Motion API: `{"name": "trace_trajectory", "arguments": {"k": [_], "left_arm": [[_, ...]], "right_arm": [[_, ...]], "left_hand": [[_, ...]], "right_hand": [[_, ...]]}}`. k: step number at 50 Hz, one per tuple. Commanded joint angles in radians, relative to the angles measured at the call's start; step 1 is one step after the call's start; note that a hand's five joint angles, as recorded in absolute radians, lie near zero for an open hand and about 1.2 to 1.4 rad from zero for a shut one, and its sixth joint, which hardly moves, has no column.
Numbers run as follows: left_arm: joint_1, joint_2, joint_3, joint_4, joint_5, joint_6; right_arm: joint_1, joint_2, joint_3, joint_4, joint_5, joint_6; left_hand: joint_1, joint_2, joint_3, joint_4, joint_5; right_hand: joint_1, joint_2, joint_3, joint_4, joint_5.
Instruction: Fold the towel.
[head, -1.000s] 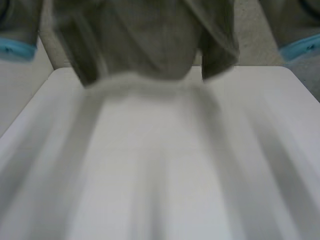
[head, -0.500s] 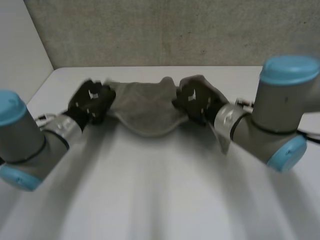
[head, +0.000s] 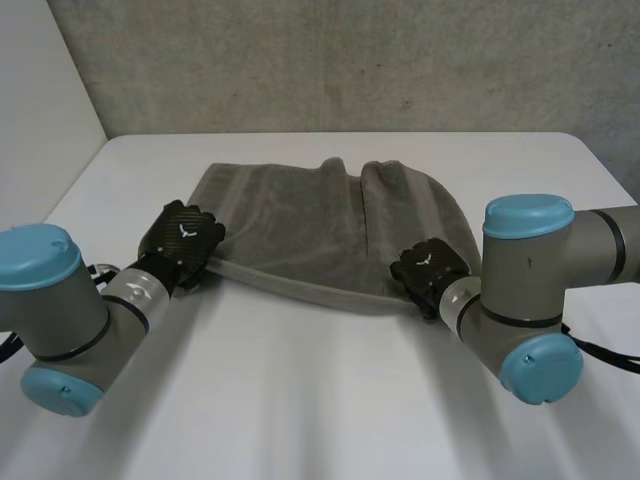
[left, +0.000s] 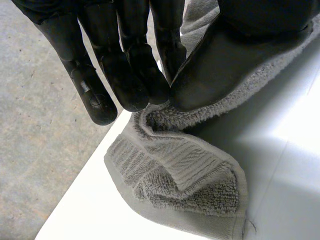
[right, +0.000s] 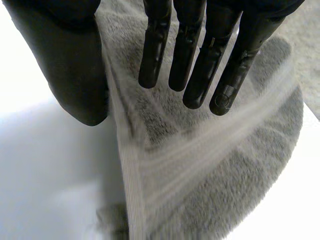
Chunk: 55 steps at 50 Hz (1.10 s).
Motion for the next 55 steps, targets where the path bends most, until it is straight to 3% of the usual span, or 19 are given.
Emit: {"name": "trace_trajectory", "arguments": {"k": [1,4,6,12,14,15,19,34,45,51,55], "left_arm": [[-0.001,-0.004,-0.005,0.013,0.002,-0.015],[0.001,-0.009,-0.001,0.015,0.002,-0.016],[-0.001,-0.013,0.002,0.015,0.000,-0.018],[-0.004,-0.027,0.005,0.016,0.000,-0.018],[-0.008,-0.036,0.005,0.022,-0.001,-0.016],[-0.008,-0.036,0.005,0.022,-0.001,-0.016],[-0.013,-0.049,0.006,0.030,-0.036,-0.018],[-0.041,-0.130,0.068,0.039,-0.118,-0.030],[-0.082,-0.110,0.087,0.012,-0.127,-0.248],[-0.085,-0.090,0.097,-0.031,-0.124,-0.354],[-0.088,-0.099,0.109,-0.036,-0.127,-0.357]], "right_arm": [[-0.011,-0.020,0.022,-0.004,0.026,-0.004],[-0.015,-0.029,0.029,-0.008,0.025,-0.006],[-0.043,-0.029,0.032,-0.009,0.017,-0.006],[-0.078,-0.043,0.026,-0.006,0.009,-0.006],[-0.110,-0.082,0.028,-0.006,0.006,-0.006],[-0.111,-0.083,0.028,-0.006,0.006,-0.006],[-0.155,-0.150,0.036,0.000,-0.030,-0.001],[-0.190,-0.213,0.071,0.017,-0.080,0.005],[-0.189,-0.215,0.075,0.017,-0.081,0.005],[-0.184,-0.210,0.077,0.017,-0.086,0.003],[-0.183,-0.210,0.077,0.017,-0.086,0.003]], "left_hand": [[0.069,0.047,0.051,0.037,0.060],[0.069,0.047,0.051,0.037,0.060],[0.069,0.047,0.051,0.037,0.060],[0.069,0.047,0.051,0.037,0.060],[-0.196,-0.218,-0.214,-0.229,-0.205],[-0.197,-0.220,-0.216,-0.230,-0.206],[-0.586,-0.609,-0.605,-0.619,-0.595],[-0.679,-0.701,-0.697,-0.712,-0.688],[-0.711,-0.734,-0.729,-0.744,-0.720],[-1.045,-1.068,-1.063,-1.078,-1.054],[-1.078,-1.101,-1.096,-1.111,-1.087]], "right_hand": [[0.041,0.040,0.043,0.045,0.061],[0.235,0.234,0.237,0.238,0.255],[0.654,0.653,0.657,0.658,0.674],[0.657,0.655,0.659,0.660,0.676],[0.657,0.655,0.659,0.660,0.676],[0.657,0.655,0.659,0.660,0.676],[0.657,0.655,0.659,0.660,0.676],[0.657,0.655,0.659,0.660,0.676],[0.657,0.655,0.659,0.660,0.676],[0.657,0.655,0.659,0.660,0.676],[0.657,0.655,0.659,0.660,0.676]]}}
